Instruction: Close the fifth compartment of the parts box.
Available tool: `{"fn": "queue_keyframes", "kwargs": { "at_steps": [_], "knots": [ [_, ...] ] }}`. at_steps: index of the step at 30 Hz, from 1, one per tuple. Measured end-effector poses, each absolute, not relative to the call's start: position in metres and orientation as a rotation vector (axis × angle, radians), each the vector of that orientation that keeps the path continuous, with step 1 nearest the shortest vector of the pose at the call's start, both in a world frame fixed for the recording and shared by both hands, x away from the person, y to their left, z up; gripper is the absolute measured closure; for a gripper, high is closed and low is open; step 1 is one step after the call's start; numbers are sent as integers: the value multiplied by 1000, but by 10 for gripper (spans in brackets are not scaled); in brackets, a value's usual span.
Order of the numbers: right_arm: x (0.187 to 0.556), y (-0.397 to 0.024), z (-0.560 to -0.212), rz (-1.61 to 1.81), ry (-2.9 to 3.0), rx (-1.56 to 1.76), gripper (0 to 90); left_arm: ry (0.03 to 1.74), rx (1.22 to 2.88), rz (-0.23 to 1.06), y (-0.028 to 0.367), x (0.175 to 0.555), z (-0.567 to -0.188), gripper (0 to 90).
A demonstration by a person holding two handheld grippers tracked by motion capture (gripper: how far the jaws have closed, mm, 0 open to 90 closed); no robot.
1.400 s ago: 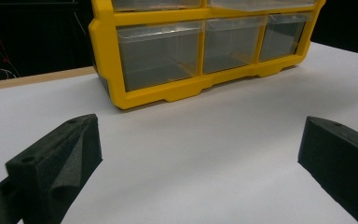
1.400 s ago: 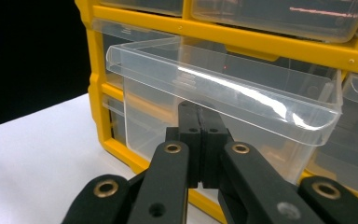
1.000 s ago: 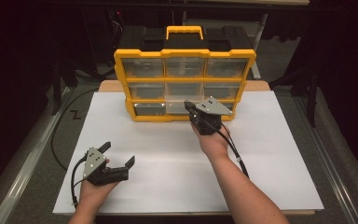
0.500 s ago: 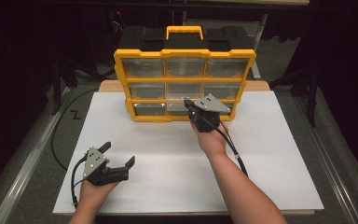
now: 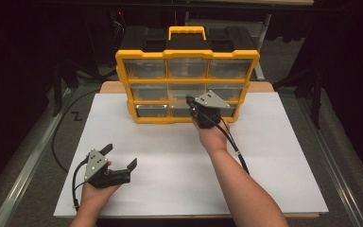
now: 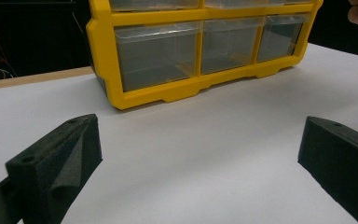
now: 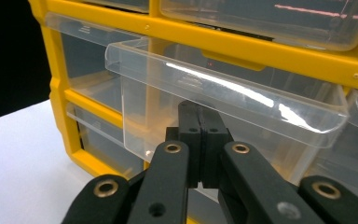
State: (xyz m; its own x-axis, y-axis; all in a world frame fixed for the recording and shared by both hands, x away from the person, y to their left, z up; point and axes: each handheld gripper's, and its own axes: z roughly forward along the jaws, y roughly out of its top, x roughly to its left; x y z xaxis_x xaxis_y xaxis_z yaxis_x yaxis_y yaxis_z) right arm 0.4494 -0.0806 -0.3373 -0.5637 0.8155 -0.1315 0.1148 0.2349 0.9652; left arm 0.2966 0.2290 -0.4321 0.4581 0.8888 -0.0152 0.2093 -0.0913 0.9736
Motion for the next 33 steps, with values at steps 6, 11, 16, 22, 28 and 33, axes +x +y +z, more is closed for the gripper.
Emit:
{"fn": "queue_keyframes", "kwargs": {
  "at_steps": [6, 11, 16, 22, 28, 33],
  "knots": [
    [458, -81, -337, 1363, 1845, 880, 900, 982, 1595, 758, 229, 297, -433, 2],
    [464, -80, -336, 1344, 1845, 881, 900, 982, 1589, 757, 229, 297, -433, 3],
    [469, -79, -336, 1342, 1837, 890, 900, 984, 1596, 753, 228, 297, -433, 3],
    [476, -79, -335, 1337, 1830, 908, 900, 981, 1601, 747, 227, 297, -434, 3],
    [482, -78, -336, 1338, 1825, 919, 900, 986, 1600, 744, 228, 298, -434, 3],
    [483, -75, -336, 1333, 1825, 907, 900, 988, 1596, 743, 228, 299, -434, 3]
  ]
}}
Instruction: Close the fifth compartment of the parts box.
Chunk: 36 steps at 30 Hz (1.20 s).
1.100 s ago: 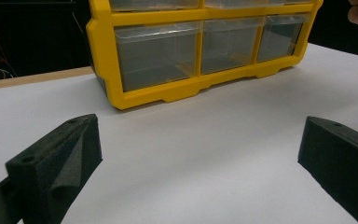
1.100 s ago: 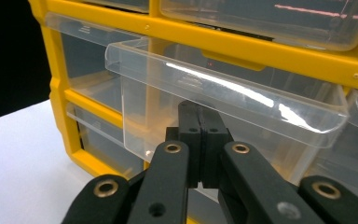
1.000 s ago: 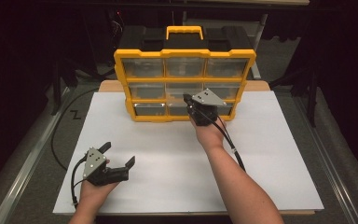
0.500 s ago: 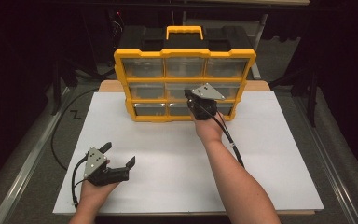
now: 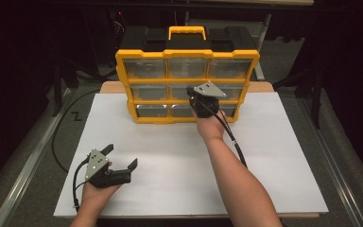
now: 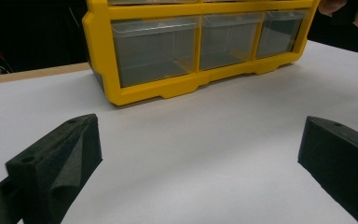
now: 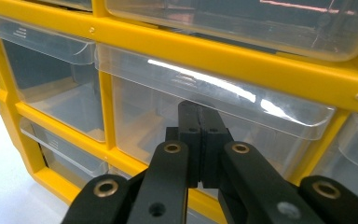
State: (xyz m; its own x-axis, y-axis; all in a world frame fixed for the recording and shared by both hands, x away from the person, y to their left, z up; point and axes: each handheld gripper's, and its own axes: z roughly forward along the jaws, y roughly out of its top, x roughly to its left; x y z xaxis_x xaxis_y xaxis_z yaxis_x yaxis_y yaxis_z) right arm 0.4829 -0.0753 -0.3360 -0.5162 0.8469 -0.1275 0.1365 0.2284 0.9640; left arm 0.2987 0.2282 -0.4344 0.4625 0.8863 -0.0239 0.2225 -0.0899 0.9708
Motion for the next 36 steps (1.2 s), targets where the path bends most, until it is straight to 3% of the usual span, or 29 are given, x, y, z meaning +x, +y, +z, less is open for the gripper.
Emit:
{"fn": "queue_keyframes", "kwargs": {
  "at_steps": [17, 36],
  "knots": [
    [478, -79, -333, 1335, 1850, 906, 900, 988, 1601, 748, 225, 300, -435, 3],
    [429, -115, -328, 1443, 1877, 843, 900, 1001, 1606, 757, 226, 300, -436, 3]
  ]
}}
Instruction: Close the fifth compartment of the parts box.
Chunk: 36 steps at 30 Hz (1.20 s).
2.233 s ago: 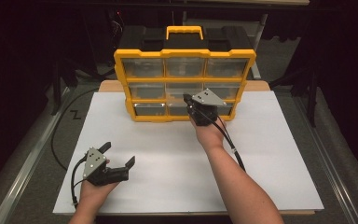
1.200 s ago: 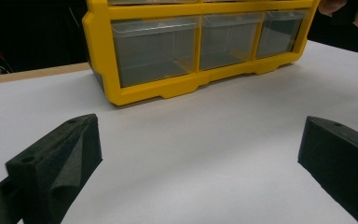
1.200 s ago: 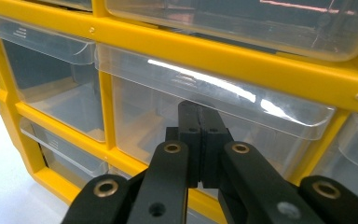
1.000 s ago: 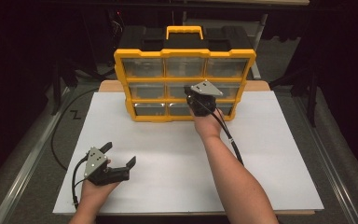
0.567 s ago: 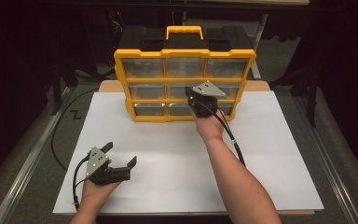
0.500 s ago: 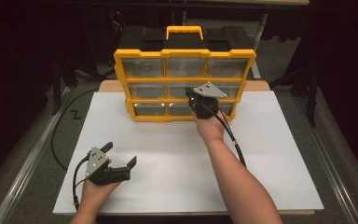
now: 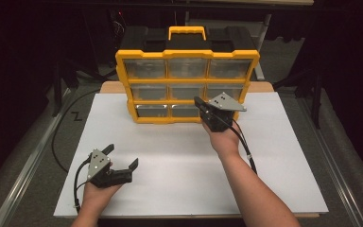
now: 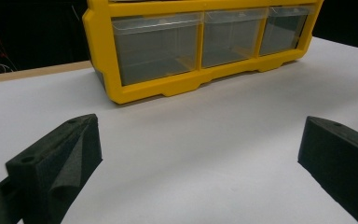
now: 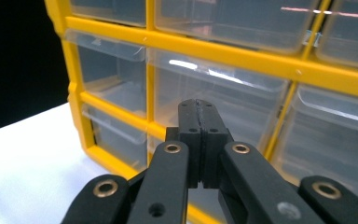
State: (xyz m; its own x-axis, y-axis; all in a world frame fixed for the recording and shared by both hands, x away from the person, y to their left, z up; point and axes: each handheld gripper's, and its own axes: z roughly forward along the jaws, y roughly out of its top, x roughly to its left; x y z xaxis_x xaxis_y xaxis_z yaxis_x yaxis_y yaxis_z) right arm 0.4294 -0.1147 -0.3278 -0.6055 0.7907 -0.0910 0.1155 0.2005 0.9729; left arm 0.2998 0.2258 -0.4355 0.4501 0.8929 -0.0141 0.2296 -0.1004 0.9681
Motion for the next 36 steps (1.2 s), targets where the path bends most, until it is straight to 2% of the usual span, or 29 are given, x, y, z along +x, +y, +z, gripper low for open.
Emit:
{"fn": "queue_keyframes", "kwargs": {
  "at_steps": [26, 28, 30, 31, 34, 35, 36],
  "knots": [
    [378, -215, -404, 1356, 1995, 967, 900, 1018, 1632, 762, 226, 300, -438, 3],
    [373, -224, -405, 1349, 1996, 975, 853, 1021, 1630, 761, 227, 300, -439, 3],
    [371, -234, -407, 1340, 2005, 995, 766, 1024, 1626, 761, 229, 300, -438, 3],
    [371, -234, -407, 1340, 2005, 995, 766, 1024, 1626, 761, 229, 300, -438, 3],
    [365, -257, -411, 1354, 1995, 1051, 598, 1034, 1617, 757, 231, 301, -438, 3],
    [365, -257, -411, 1354, 1995, 1051, 598, 1034, 1617, 757, 231, 301, -438, 3],
    [361, -268, -411, 1375, 1970, 1068, 510, 1038, 1617, 759, 232, 301, -438, 3]
  ]
}}
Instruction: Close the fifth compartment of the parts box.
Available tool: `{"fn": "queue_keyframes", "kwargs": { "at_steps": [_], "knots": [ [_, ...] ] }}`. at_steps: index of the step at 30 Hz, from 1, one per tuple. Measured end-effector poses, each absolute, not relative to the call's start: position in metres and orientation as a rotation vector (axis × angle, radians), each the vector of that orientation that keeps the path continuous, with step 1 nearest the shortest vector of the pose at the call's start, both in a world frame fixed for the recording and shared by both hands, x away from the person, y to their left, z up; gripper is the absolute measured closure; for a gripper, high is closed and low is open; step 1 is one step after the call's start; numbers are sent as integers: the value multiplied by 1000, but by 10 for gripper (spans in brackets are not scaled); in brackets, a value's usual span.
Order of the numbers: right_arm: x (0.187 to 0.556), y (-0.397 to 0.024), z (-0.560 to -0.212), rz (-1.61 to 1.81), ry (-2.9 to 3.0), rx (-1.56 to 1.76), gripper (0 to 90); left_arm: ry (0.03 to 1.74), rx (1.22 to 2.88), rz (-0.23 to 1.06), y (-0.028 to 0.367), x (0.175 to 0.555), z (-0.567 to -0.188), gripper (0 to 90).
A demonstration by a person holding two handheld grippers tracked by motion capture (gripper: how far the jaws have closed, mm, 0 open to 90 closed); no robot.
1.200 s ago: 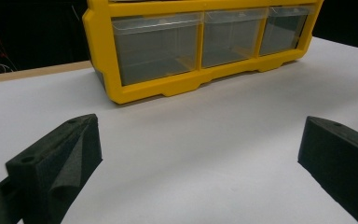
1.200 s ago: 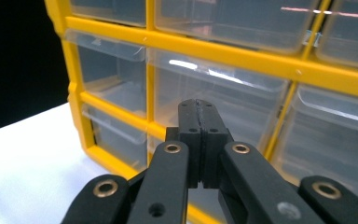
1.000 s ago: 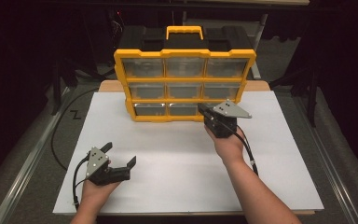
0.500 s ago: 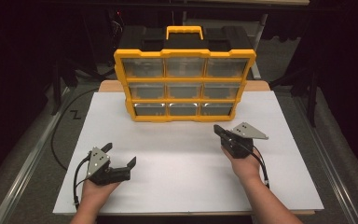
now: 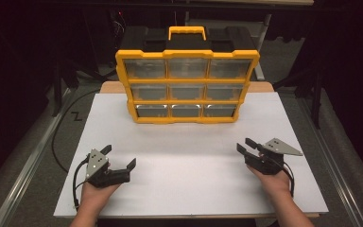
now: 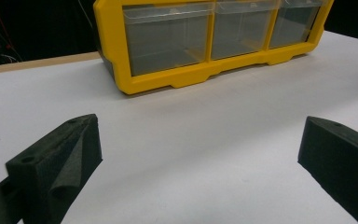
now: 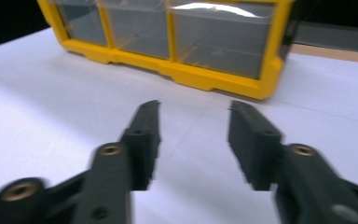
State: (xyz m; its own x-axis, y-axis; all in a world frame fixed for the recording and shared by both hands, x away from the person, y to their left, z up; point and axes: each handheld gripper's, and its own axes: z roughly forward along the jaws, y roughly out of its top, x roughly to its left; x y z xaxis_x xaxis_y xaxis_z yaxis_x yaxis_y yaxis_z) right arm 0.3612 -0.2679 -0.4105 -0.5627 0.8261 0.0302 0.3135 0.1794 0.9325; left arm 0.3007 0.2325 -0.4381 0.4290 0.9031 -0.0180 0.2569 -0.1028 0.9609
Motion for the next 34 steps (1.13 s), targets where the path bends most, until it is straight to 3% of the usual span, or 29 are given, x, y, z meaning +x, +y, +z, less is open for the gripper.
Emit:
{"fn": "queue_keyframes", "kwargs": {
  "at_steps": [8, 13, 15, 22, 34],
  "knots": [
    [341, -298, -410, 1405, 1872, 1060, 225, 1038, 1604, 761, 237, 298, -435, 3],
    [334, -300, -407, 1413, 1858, 1064, 110, 1044, 1593, 759, 241, 296, -434, 3],
    [333, -296, -408, 1410, 1865, 1064, 11, 1036, 1586, 762, 241, 294, -433, 3],
    [335, -274, -417, 1356, 1919, 1013, 10, 1016, 1617, 762, 236, 294, -434, 3],
    [337, -279, -419, 1359, 1897, 1030, 11, 1016, 1624, 775, 234, 293, -435, 3]
  ]
}}
